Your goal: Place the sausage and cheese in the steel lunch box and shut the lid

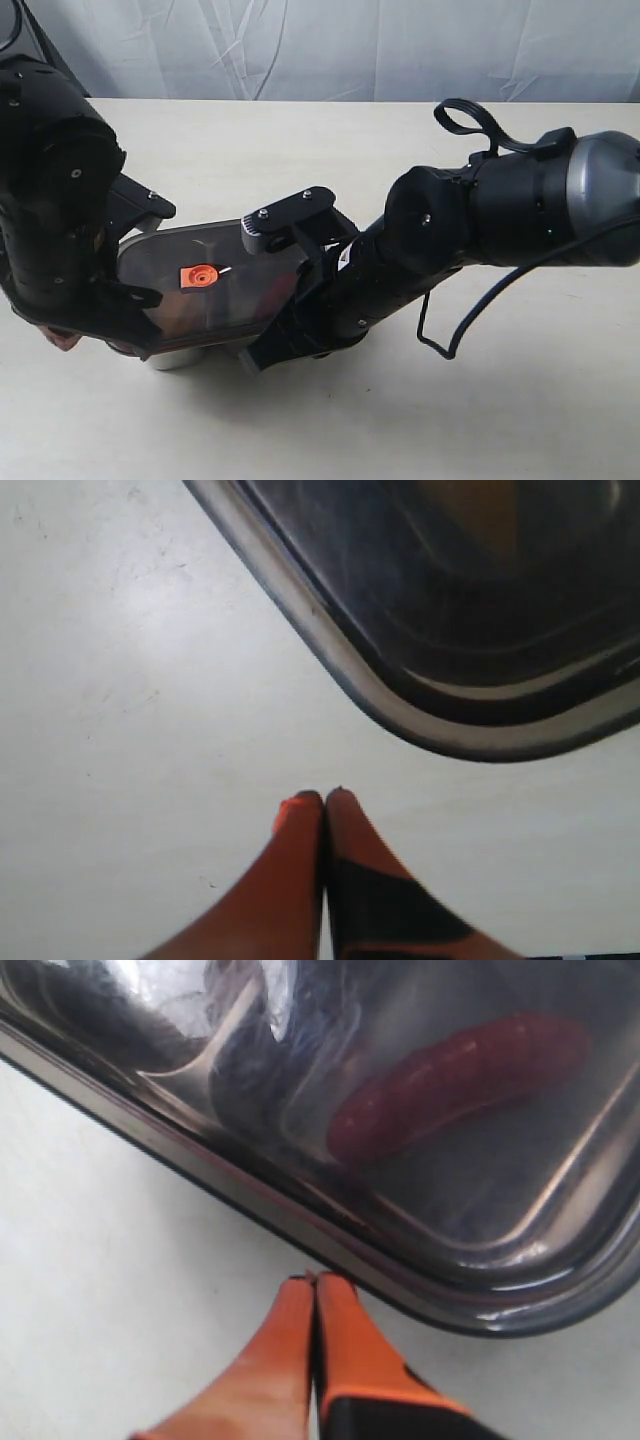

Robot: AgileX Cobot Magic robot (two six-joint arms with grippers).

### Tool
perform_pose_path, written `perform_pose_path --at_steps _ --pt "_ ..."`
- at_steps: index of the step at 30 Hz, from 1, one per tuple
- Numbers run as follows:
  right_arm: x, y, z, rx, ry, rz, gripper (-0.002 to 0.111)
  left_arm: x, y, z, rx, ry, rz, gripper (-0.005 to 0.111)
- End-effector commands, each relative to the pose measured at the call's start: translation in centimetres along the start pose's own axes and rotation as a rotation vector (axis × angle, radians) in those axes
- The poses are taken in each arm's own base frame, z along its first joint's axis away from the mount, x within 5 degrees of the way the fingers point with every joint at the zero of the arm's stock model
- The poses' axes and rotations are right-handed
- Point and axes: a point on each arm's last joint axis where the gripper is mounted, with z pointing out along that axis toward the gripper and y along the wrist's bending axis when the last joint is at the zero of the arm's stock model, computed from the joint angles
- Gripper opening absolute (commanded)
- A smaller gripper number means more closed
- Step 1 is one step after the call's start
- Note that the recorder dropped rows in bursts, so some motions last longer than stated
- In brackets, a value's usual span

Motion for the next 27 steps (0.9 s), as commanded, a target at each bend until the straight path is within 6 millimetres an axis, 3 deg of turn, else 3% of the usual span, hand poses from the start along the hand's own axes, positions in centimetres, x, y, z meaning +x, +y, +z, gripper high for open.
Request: perform_pose_path --at_steps 1,7,14,27 --pt "-0.2 0.0 0.0 0.005 -0.015 -0.010 -0.001 -0.5 0.9 0.9 0.003 0.045 -0.042 0.000" --pt "-0.3 0.0 0.0 0.008 -0.020 -0.012 -0.001 -0.7 0.5 1.1 0.069 0.040 -0.038 0.000" --pt "-0.2 0.0 0.0 0.006 -0.015 -0.012 -0.001 -1.8 -0.2 2.7 0.068 0.053 -0.027 0.000" --pt "-0.2 0.0 0.0 0.007 -0.014 -0.016 -0.001 -2.5 -0.3 2.7 0.081 -0.021 -0.036 0.000"
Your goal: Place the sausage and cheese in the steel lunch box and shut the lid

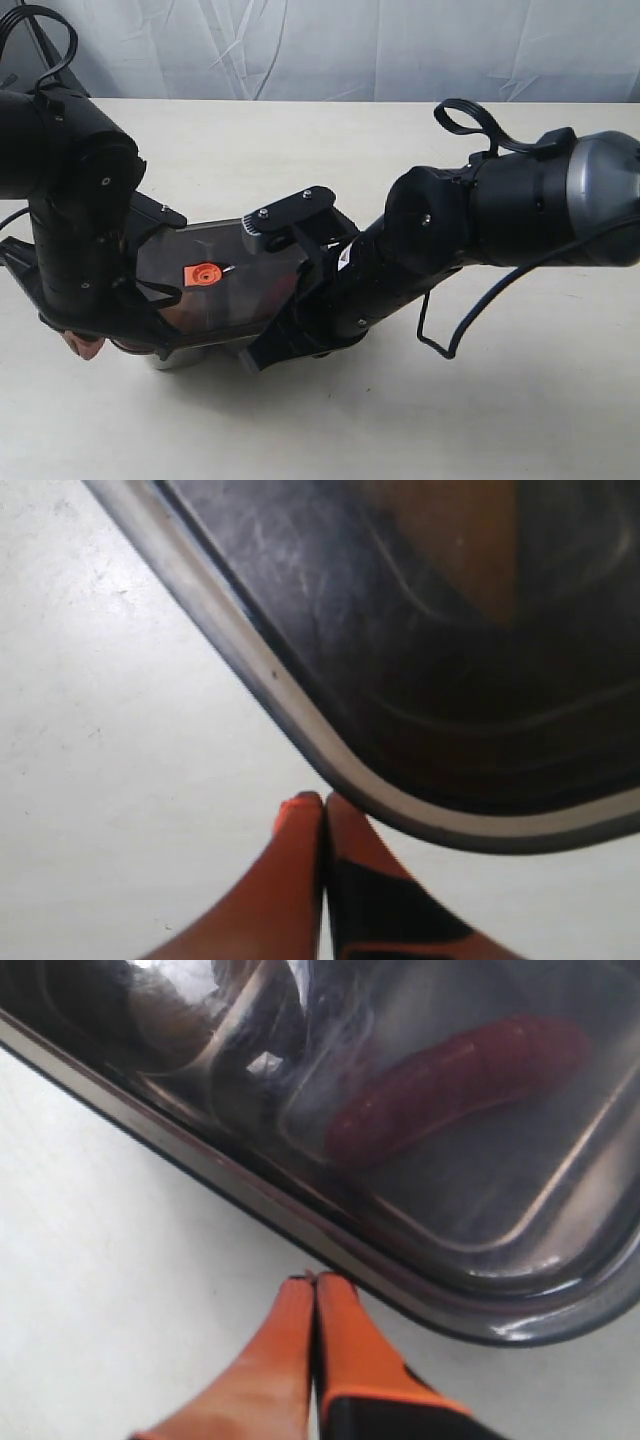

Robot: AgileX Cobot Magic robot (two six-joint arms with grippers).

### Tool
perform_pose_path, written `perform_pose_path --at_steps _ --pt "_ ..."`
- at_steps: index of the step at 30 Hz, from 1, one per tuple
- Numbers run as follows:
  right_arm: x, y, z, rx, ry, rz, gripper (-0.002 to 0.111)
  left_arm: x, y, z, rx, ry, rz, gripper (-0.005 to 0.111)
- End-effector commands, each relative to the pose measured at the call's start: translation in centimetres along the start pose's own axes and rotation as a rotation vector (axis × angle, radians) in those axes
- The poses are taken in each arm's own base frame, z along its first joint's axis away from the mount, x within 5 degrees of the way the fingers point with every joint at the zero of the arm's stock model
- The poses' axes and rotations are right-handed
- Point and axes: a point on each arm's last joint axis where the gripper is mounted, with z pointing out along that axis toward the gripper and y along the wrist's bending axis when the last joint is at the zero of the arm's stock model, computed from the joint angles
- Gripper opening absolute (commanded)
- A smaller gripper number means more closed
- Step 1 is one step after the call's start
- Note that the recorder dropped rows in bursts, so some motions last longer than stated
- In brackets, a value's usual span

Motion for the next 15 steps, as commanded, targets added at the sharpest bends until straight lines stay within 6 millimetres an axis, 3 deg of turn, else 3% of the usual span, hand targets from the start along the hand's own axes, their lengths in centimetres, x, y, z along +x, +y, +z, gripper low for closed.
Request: perform_pose_path --at_steps 1,12,15 --pt "-0.2 0.0 0.0 0.006 -0.012 -0.016 -0.001 -0.5 0.0 0.0 0.017 -0.051 -0.014 0.000" --pt "-0.3 0.0 -0.2 0.005 -0.016 -0.019 -0.001 -0.5 0.1 0.0 0.002 -0.048 -0.011 0.000" --pt "-0.8 0.4 -2.0 -0.001 -0.071 -0.031 -0.001 0.2 1.1 -0.8 -0.078 -0.038 -0.017 0.000"
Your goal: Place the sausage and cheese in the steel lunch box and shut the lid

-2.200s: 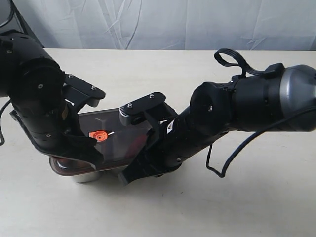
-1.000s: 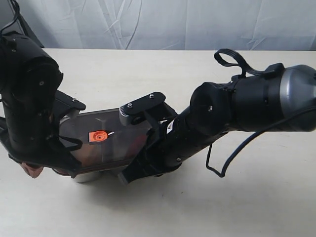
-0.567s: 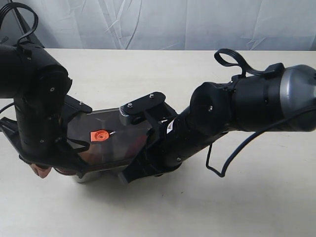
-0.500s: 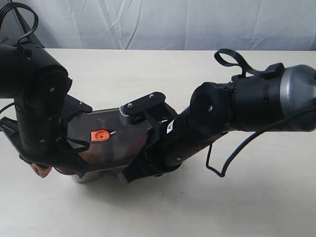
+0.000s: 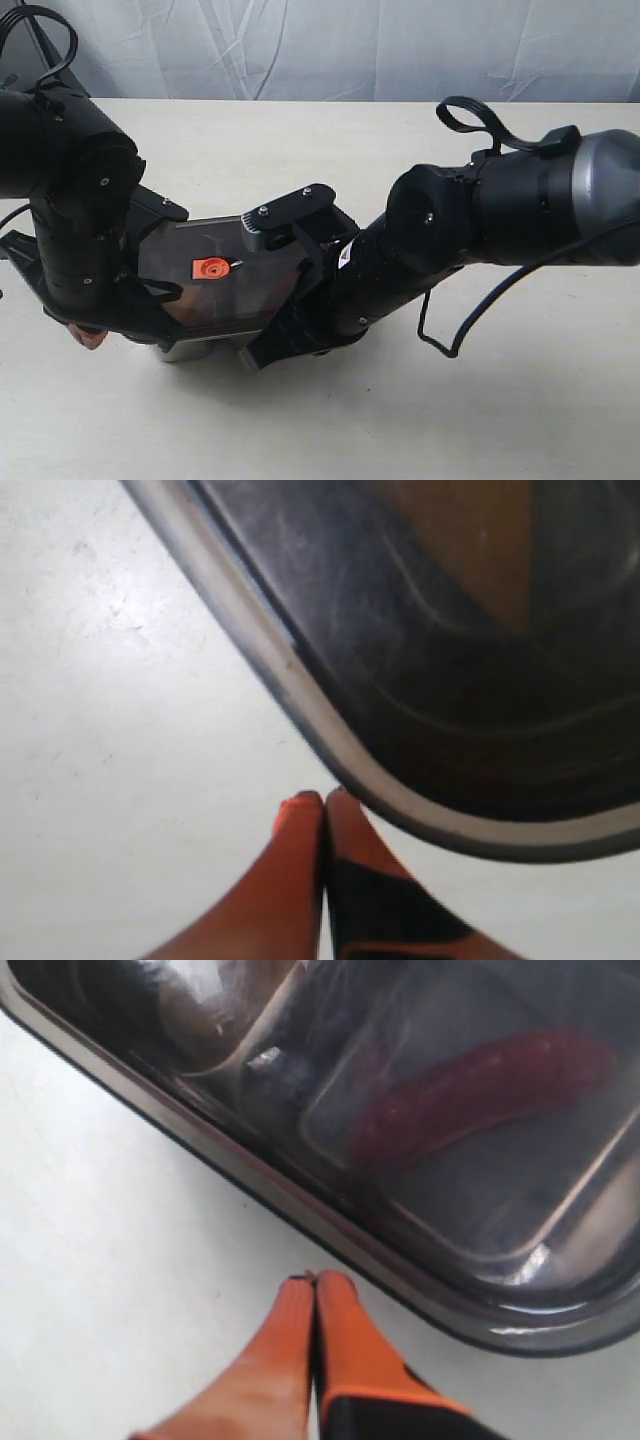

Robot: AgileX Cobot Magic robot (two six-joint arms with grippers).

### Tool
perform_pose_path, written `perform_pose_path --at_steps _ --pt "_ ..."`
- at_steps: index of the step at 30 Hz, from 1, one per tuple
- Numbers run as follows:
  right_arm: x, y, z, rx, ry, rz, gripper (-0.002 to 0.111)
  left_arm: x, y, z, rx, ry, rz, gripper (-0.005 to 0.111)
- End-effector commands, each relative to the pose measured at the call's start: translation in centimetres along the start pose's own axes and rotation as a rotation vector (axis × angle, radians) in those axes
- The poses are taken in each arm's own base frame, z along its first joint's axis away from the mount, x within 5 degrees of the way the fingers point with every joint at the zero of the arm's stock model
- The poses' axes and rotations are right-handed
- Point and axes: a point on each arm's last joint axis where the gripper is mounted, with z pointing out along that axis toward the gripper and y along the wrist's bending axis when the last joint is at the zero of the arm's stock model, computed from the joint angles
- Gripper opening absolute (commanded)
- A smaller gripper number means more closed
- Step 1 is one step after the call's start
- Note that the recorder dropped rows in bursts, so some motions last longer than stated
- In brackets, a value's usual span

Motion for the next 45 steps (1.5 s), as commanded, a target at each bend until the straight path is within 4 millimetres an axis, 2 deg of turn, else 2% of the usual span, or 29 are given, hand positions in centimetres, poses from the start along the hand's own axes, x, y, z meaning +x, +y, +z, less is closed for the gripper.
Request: perform_pose_path --at_steps 1,3,10,16,22,25,29,37,41,45 --pt "-0.7 0.5 -2.4 -0.004 -0.069 -0.041 -0.001 0.6 1.1 -1.5 -0.066 -0.046 -0.031 0.000" --pt "-0.8 0.7 -3.6 0.002 -0.082 -0.060 -0.001 0.9 1.7 -2.4 -0.081 -0.099 -0.045 0.000" --pt "-1.5 0.0 -5.6 0.125 -0.168 -0.062 -0.001 0.4 1.5 -2.5 -0.066 -0.150 -0.054 0.000" --pt "-2.1 -1.0 -6.0 0.253 -0.178 -0.060 -0.001 0.0 1.8 -2.2 -0.067 -0.163 -0.060 0.000" --pt "-3.1 -0.8 -6.7 0.262 -0.211 -0.047 -0.001 -0.6 3.4 -1.0 -0.060 -0.133 -0.104 0.000" --pt "-3.7 -0.7 -7.1 0.266 -0.225 -0.055 -0.001 -0.9 3.5 -0.9 -0.020 -0.146 -0.109 0.000" --pt "-4.1 -1.2 -6.7 0.285 -0.207 -0.057 -0.001 -1.3 3.0 -0.9 0.035 -0.191 -0.108 0.000" --pt "-4.8 -5.3 -5.6 0.341 -0.138 0.068 -0.001 -1.4 3.1 -2.4 0.073 -0.283 -0.113 0.000" --pt "-5.3 -5.4 -5.7 0.336 -0.136 0.048 -0.001 -2.0 3.1 -3.2 0.087 -0.323 -0.117 0.000" --pt "-5.9 -5.1 -5.0 0.280 -0.124 0.030 -0.001 -2.4 2.4 -4.1 0.182 -0.352 -0.079 0.000"
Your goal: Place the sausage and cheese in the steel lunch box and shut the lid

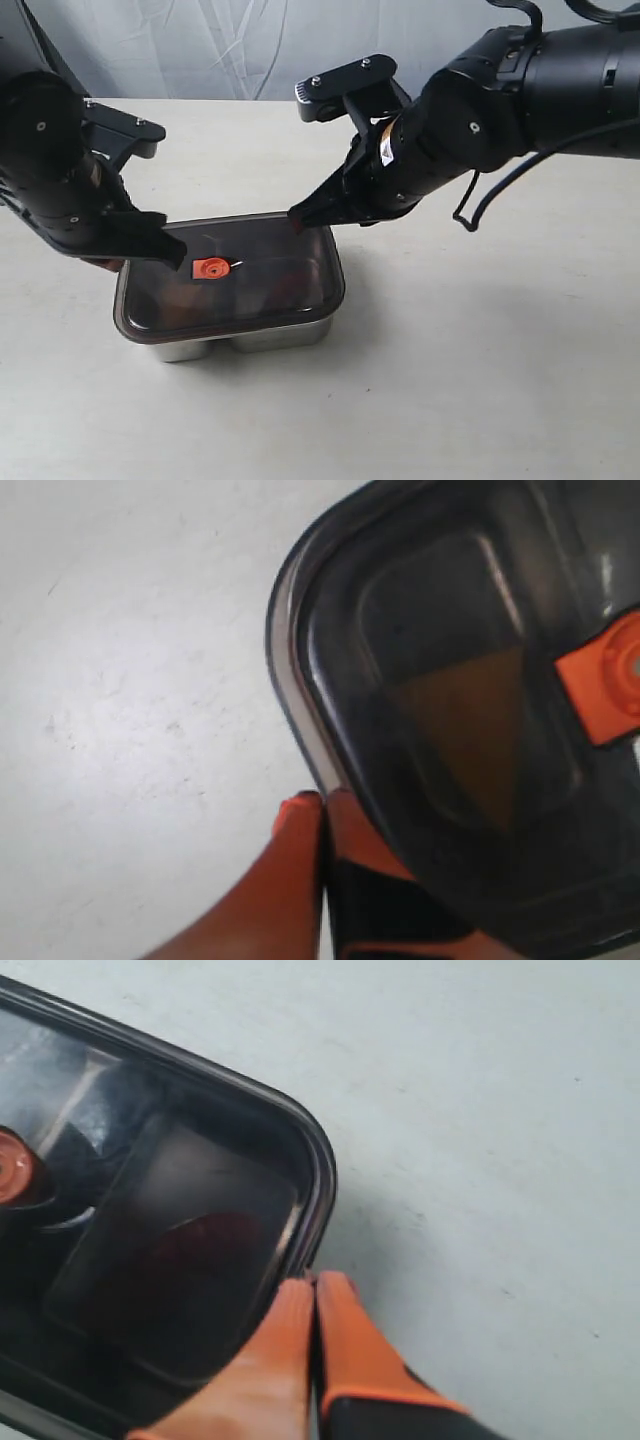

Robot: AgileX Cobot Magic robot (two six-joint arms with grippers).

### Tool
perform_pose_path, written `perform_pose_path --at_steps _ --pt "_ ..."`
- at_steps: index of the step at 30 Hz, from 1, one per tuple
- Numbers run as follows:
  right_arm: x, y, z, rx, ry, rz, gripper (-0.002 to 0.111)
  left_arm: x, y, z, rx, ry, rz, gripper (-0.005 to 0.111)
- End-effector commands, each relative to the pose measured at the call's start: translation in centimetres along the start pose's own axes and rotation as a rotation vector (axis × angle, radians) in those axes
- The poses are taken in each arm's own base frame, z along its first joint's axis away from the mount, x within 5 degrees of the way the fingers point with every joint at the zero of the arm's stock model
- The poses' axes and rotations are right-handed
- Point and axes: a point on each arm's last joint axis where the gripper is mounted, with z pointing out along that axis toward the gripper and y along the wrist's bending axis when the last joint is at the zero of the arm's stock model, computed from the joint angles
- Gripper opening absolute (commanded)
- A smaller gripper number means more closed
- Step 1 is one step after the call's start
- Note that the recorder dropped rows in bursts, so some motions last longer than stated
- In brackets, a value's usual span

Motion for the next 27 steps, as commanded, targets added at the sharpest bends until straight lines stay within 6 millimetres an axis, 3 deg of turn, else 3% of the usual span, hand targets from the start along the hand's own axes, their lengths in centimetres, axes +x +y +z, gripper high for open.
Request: perform_pose_path --at_steps 1,11,21,27 --pt "-0.8 0.4 0.7 -0.051 0.007 -0.018 -0.001 -0.7 -1.0 -1.0 0.127 -0.038 0.018 0.000" --pt "-1.1 0.8 4.2 -0.065 0.123 -0.023 -0.001 -0.9 -1.4 0.0 0.149 -0.012 0.020 0.000" --pt "-0.8 1.5 4.8 -0.123 0.143 -0.019 -0.001 -1.0 -1.9 2.6 0.136 0.073 0.028 0.000" --pt "0.0 1.6 6.3 -0.126 0.199 -0.016 -0.001 -0.8 -2.1 3.5 0.129 0.112 0.032 0.000"
